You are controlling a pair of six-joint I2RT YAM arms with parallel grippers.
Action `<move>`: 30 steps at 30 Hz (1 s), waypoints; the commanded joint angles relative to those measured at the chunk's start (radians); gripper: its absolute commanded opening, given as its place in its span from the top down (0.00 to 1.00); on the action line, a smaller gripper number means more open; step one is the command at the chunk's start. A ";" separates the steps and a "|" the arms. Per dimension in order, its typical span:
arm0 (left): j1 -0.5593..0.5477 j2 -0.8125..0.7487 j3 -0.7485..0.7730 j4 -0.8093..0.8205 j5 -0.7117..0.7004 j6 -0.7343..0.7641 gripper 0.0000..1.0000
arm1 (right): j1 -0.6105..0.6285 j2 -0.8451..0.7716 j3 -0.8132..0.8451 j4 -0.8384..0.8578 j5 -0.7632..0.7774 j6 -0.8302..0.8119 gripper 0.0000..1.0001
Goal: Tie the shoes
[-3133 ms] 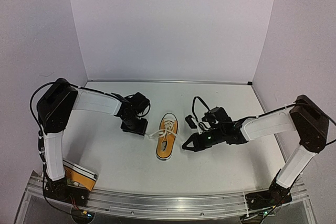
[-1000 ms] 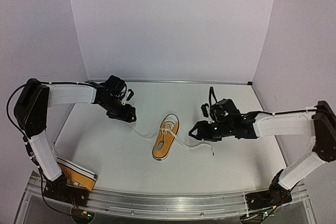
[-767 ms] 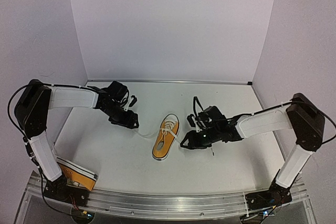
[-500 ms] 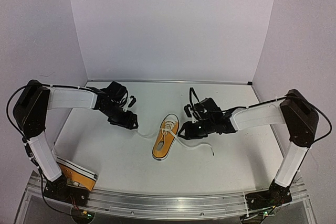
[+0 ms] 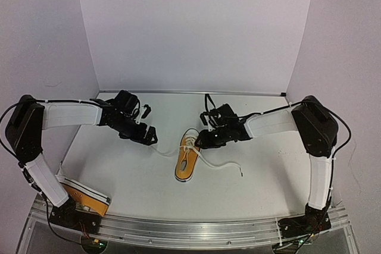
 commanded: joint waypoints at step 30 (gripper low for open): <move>-0.049 0.045 -0.061 0.122 0.120 0.432 0.16 | 0.057 -0.126 -0.118 -0.127 -0.067 -0.254 0.40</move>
